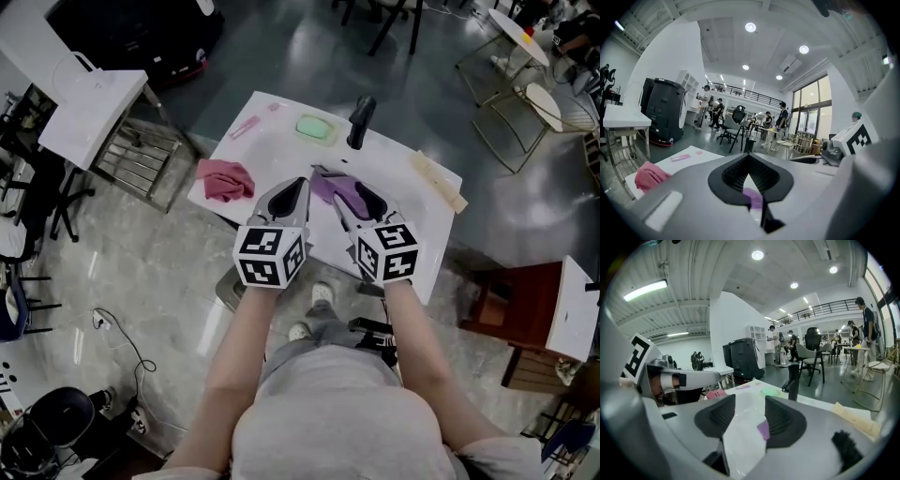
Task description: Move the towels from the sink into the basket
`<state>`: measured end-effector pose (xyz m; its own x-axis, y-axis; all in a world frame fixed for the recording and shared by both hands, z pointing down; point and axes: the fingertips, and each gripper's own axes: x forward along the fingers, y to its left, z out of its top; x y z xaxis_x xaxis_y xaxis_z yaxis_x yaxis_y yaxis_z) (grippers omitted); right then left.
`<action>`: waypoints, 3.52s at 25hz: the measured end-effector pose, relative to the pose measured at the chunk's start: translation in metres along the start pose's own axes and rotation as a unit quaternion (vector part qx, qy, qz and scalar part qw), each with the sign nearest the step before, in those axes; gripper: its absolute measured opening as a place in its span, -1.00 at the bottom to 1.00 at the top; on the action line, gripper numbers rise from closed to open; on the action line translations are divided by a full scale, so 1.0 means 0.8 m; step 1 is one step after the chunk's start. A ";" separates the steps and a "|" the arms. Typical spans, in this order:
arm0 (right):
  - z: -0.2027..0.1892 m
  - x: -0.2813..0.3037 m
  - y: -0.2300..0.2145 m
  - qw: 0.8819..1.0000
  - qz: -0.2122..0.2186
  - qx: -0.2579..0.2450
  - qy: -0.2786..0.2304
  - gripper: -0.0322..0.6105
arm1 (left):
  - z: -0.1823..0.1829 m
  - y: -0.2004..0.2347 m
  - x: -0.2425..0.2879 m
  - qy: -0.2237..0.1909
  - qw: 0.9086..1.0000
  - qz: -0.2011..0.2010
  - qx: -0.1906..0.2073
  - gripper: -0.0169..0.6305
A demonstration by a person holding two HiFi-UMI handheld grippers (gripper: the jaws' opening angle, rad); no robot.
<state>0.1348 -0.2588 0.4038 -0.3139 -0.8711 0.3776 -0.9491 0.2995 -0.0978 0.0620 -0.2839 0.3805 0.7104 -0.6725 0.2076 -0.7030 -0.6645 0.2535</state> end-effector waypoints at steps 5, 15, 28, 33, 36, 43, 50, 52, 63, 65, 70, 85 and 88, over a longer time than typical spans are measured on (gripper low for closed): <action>-0.031 0.022 -0.032 0.999 -0.013 0.023 0.037 -0.27 | -0.014 0.008 0.026 0.017 1.000 0.000 -0.011 -0.93; -0.098 0.075 -0.081 0.992 -0.024 0.018 0.121 -0.27 | -0.038 0.016 0.076 0.053 0.999 -0.002 -0.010 -0.93; -0.213 0.133 -0.144 0.965 -0.063 0.020 0.254 -0.27 | -0.068 0.035 0.117 0.097 0.995 0.005 -0.011 -0.93; -0.246 0.157 -0.158 0.953 -0.064 0.021 0.297 -0.27 | -0.089 0.045 0.140 0.131 0.991 0.009 -0.008 -0.93; -0.260 0.169 -0.157 0.945 -0.057 0.024 0.321 -0.27 | -0.094 0.047 0.150 0.143 0.990 0.009 -0.006 -0.93; -0.276 0.182 -0.163 0.934 -0.059 -0.015 0.351 -0.27 | -0.094 0.054 0.152 0.149 0.989 0.016 -0.004 -0.93; -0.284 0.187 -0.158 0.931 -0.035 -0.024 0.364 -0.56 | -0.097 0.057 0.147 0.153 0.988 0.023 -0.005 -0.93; -0.282 0.188 -0.153 0.931 -0.028 0.004 0.365 -0.66 | -0.096 0.056 0.146 0.152 0.988 0.021 -0.005 -0.93; -0.249 0.173 -0.142 0.943 -0.022 0.018 0.330 -0.71 | -0.088 0.046 0.135 0.144 0.990 0.014 0.002 -0.93; -0.241 0.168 -0.137 0.947 -0.020 0.023 0.320 -0.71 | -0.084 0.043 0.132 0.140 0.990 0.013 0.003 -0.93; -0.216 0.156 -0.132 0.954 -0.027 0.022 0.297 -0.71 | -0.072 0.035 0.123 0.130 0.991 0.007 0.010 -0.93; -0.152 0.103 -0.102 0.971 -0.028 0.054 0.231 -0.71 | -0.042 0.019 0.082 0.100 0.995 0.001 0.019 -0.93; -0.136 0.092 -0.094 0.974 -0.028 0.064 0.213 -0.71 | -0.036 0.017 0.071 0.093 0.995 0.001 0.020 -0.93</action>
<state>0.1860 -0.3028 0.5392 -0.2468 -0.6356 0.7315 -0.9687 0.1811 -0.1696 0.0942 -0.3218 0.4233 0.6999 -0.6045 0.3804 -0.7027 -0.6781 0.2153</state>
